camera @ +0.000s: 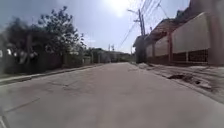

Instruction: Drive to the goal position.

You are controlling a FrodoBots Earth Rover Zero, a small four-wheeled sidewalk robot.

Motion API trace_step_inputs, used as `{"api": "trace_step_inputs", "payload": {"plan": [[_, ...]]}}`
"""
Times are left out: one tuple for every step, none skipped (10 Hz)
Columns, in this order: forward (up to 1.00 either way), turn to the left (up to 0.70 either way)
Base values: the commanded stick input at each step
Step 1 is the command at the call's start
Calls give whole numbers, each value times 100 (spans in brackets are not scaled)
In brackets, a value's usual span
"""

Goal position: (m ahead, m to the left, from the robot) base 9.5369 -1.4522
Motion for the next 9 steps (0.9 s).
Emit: {"api": "trace_step_inputs", "payload": {"plan": [[100,7],[100,7],[100,7],[100,-1],[100,-18],[100,-33],[100,-33],[100,-33],[100,-33]]}}
